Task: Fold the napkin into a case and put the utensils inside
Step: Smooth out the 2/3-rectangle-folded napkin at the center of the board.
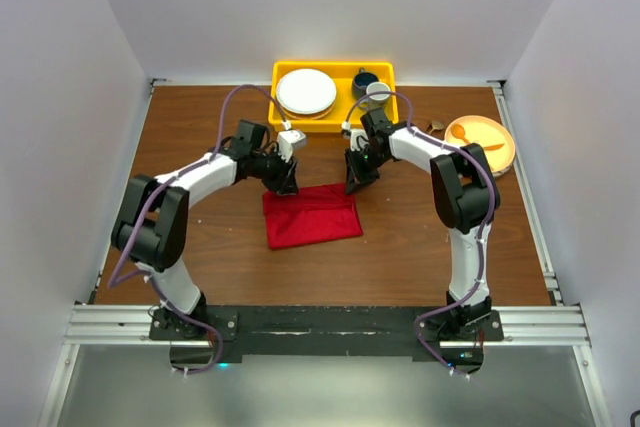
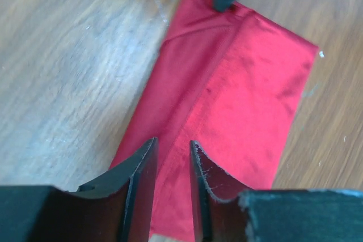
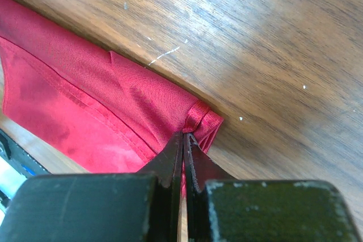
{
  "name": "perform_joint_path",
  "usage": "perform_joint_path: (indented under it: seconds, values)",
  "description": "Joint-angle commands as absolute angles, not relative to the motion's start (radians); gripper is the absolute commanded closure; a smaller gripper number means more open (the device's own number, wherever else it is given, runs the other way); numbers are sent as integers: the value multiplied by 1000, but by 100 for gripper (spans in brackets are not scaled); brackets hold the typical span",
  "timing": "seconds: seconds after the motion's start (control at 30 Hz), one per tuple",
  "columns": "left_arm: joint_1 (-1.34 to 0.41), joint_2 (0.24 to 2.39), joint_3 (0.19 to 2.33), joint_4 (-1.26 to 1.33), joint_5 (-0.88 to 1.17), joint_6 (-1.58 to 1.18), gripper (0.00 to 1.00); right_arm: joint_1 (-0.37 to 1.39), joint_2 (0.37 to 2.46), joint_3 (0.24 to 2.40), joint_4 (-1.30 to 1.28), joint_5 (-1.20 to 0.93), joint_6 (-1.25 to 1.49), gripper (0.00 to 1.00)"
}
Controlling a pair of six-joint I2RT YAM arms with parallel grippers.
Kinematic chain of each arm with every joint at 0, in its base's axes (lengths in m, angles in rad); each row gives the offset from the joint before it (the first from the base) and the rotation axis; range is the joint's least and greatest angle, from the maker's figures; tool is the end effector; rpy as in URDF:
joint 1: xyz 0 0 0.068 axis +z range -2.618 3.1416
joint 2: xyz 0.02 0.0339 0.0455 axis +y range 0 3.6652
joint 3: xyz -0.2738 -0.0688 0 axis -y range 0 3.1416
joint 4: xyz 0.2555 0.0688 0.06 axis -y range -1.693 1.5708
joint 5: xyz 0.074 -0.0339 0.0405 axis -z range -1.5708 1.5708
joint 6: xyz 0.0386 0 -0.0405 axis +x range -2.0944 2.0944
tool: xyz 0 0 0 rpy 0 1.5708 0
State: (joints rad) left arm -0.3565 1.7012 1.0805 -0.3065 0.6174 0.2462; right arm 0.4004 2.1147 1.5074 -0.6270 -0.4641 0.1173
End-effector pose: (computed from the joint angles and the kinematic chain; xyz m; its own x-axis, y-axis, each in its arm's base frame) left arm 0.3311 -0.1472 0.2008 -0.5783 0.4274 -0.6948 0.7744 0.5555 -0.3029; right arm 0.3999 0.1880 0.1488 -0.9200 -0.2758 -0.2785 -0.3796 0.8037 0.4583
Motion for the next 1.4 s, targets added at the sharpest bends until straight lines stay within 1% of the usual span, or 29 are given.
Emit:
perform_joint_path:
  seconds: [0.0, 0.07, 0.2, 0.27, 0.33, 0.37, 0.43, 0.47, 0.5, 0.57, 0.63, 0.7, 0.8, 0.93, 1.0, 1.03, 1.13, 1.37]
  values:
    - [-330, 1819, 1081, -206, 646, 17, 68, 403, 2144, 1468, -580, -359, 71, 100]
    - [-319, 1868, 1110, -239, 643, 15, 68, 403, 2144, 1467, -580, -357, 75, 100]
    - [-314, 1980, 1144, -308, 565, 67, 73, 403, 2137, 1442, -580, -360, 80, 100]
    - [-308, 2002, 1175, -330, 513, 112, 75, 403, 2123, 1430, -580, -370, 84, 99]
    - [-298, 2023, 1198, -348, 505, 147, 75, 402, 2109, 1411, -578, -376, 89, 99]
    - [-296, 2022, 1204, -347, 518, 188, 74, 403, 2099, 1408, -577, -376, 87, 99]
    - [-296, 1976, 1187, -325, 558, 251, 67, 400, 2095, 1408, -578, -376, 86, 99]
    - [-296, 1942, 1145, -310, 608, 320, 64, 402, 2094, 1408, -578, -373, 84, 99]
    - [-296, 1866, 1120, -293, 623, 352, 59, 402, 2095, 1410, -578, -370, 83, 99]
    - [-301, 1746, 1053, -249, 635, 450, 55, 402, 2102, 1413, -581, -370, 84, 99]
    - [-325, 1679, 1020, -233, 600, 509, 51, 402, 2103, 1419, -584, -373, 87, 99]
    - [-359, 1606, 986, -239, 533, 598, 50, 402, 2100, 1424, -583, -379, 90, 98]
    - [-469, 1559, 918, -226, 434, 693, 50, 400, 2102, 1439, -592, -380, 91, 95]
    - [-563, 1534, 806, -89, 322, 808, 49, 400, 2105, 1450, -601, -380, 87, 92]
    - [-604, 1534, 787, -36, 259, 839, 48, 400, 2108, 1453, -606, -380, 89, 92]
    - [-613, 1537, 779, 25, 244, 877, 48, 402, 2109, 1454, -607, -379, 90, 92]
    - [-641, 1548, 776, 93, 219, 958, 46, 402, 2115, 1457, -614, -382, 92, 91]
    - [-684, 1627, 807, 126, 218, 1065, 46, 402, 2123, 1465, -615, -385, 97, 90]
